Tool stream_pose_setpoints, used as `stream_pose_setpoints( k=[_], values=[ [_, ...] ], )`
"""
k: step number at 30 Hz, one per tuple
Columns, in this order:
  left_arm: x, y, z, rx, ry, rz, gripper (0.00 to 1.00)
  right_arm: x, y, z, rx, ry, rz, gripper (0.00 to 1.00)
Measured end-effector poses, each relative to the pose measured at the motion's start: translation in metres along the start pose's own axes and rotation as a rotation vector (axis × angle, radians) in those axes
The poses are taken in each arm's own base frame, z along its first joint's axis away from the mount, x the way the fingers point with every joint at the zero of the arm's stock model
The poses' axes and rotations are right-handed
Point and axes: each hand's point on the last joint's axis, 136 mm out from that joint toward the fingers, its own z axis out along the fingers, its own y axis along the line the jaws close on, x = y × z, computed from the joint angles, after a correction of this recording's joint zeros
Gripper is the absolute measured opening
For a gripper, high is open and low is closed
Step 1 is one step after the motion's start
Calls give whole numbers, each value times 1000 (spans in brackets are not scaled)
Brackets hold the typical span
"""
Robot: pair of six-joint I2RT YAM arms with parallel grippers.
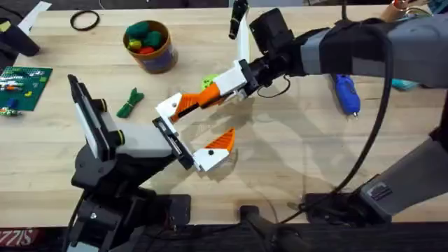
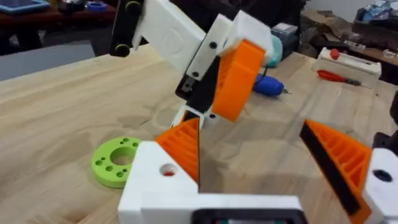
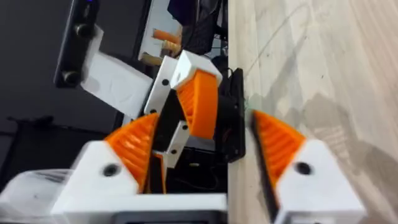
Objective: Pick up the gripper from the table and insert it into the empty holder that is missing its gripper. Then pick up a screw, insert it into the mounting hole, and use the screwdriver to tighten it. Finally, clean up the table by picking up the vegetable and placing it into the bucket.
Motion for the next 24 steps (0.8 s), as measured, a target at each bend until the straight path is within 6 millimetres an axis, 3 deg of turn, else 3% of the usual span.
stream_pose_setpoints(
  k=[4,9,14,18,24],
  values=[
    [0,-3,0,16,2,-3,993,-1,0,0,0,-2,7,613],
    [1,-7,0,43,6,-4,993,-1,0,0,0,-2,19,541],
    [2,-8,0,48,8,-9,993,-1,1,0,-7,0,30,227],
    [2,-8,0,49,8,-9,993,-1,3,-1,-14,0,49,46],
    [2,-8,0,50,8,-7,993,-1,3,-1,-14,-1,76,16]
  ],
)
